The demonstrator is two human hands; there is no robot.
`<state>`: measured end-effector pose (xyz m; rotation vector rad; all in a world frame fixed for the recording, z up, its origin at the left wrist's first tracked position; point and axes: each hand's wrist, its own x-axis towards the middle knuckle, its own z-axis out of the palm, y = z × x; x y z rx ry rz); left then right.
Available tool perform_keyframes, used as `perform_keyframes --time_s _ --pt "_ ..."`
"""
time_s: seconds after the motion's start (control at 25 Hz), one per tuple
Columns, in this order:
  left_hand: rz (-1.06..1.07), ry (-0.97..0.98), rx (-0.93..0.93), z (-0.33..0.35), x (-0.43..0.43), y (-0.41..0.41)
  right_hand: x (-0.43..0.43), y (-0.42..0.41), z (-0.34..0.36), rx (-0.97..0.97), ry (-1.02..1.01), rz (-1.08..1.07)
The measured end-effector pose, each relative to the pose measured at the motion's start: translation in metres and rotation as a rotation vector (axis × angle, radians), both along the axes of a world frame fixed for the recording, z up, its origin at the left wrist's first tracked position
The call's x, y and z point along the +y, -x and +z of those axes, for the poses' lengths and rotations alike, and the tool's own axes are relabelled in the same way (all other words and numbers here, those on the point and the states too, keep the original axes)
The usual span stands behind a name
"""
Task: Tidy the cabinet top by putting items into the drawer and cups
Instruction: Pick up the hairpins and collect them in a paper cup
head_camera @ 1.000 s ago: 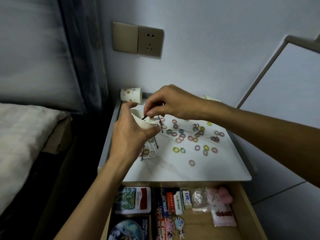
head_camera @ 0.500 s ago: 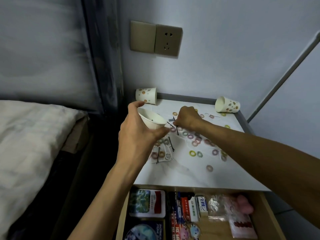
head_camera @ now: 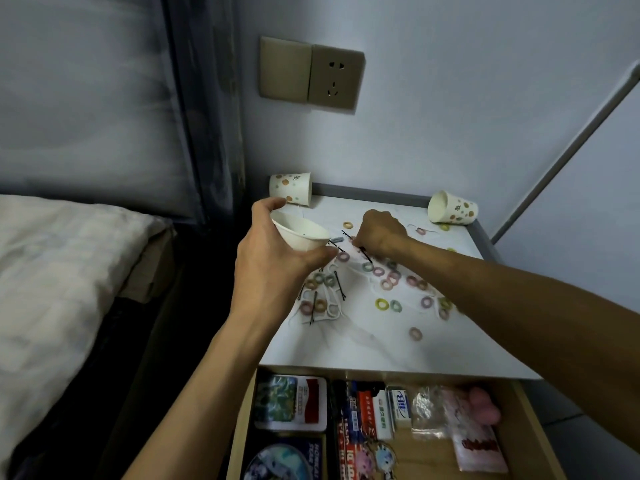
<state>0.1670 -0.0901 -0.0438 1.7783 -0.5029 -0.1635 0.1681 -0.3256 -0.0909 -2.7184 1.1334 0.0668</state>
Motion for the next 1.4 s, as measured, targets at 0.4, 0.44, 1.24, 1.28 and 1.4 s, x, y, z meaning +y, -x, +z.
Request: perform_keyframes --time_s 0.4,0.44,1.24,1.28,1.4 --pt "0.023 0.045 0.024 0.005 0.004 -0.004 -0.015 0.007 0.007 -0.136 -0.031 0.052" --pt "0.024 0.048 0.022 0.004 0.006 -0.005 -0.014 0.005 0.007 -0.175 -0.038 0.085" --pt "0.049 0.045 0.015 0.002 0.011 -0.011 0.028 -0.019 -0.012 -0.041 0.143 0.132" --pt "0.051 0.041 0.013 0.002 0.011 -0.010 0.029 -0.018 -0.012 -0.043 0.132 0.125" --pt "0.051 0.036 0.007 0.002 0.011 -0.010 0.028 -0.016 -0.011 -0.060 0.114 0.107"
